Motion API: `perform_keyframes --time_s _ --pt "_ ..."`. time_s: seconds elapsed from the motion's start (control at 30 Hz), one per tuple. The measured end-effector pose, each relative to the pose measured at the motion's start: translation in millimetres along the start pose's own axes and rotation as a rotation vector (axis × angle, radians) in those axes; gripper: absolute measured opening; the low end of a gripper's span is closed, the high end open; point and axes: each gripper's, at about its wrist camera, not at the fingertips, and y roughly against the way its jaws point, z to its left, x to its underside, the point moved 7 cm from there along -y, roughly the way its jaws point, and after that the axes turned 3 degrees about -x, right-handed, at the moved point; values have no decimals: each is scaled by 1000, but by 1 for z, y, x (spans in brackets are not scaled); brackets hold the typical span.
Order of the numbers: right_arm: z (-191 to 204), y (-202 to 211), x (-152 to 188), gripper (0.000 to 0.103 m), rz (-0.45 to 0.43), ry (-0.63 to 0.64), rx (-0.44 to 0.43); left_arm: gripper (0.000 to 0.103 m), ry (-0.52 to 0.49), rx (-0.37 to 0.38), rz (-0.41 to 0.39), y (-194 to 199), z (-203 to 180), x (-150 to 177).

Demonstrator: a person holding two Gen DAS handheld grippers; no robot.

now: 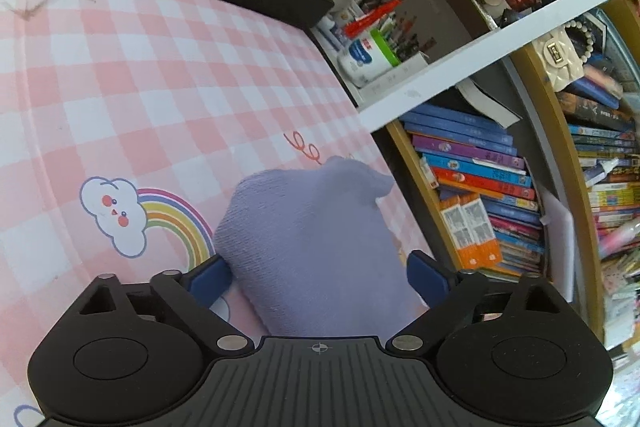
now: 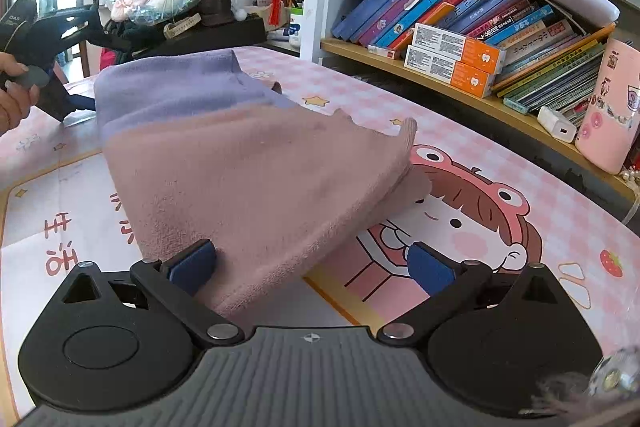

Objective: Fold clothes
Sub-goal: 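Grasp the lavender end of the folded sweater with the left tool, then hold the lavender end closed in the left tool above the strip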

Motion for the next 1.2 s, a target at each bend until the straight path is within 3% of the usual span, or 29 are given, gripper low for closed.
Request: perform_keyframes --time_s 0.07,0.13,0.3,0.33,0.47,0.53,0.63,0.7,0.93,1.2 --pt "0 0 0 103 0 0 0 41 -20 -24 8 -2 -1 2" --pt "-1 0 -1 103 1 0 0 25 -65 -30 -4 0 -7 3" --pt "0 0 -1 103 3 -6 -3 26 -497 91 -124 33 -83 29" --pt "0 -1 -1 103 3 -9 -5 29 -501 104 -118 32 -86 29" --pt "1 0 0 103 3 -8 -4 32 -321 30 -41 13 -53 12" --pt "1 0 0 103 4 -9 -5 33 -224 28 0 5 -36 7" --pt "1 0 0 103 4 -11 -6 43 -142 27 40 -2 -24 6" --pt "0 0 0 103 5 -14 -8 50 -108 17 56 -7 -19 7" --pt "-1 -1 0 103 8 -25 -16 51 -10 36 41 -18 -8 2" --pt "-1 -1 1 103 11 -33 -21 50 -51 46 11 -18 -12 4"
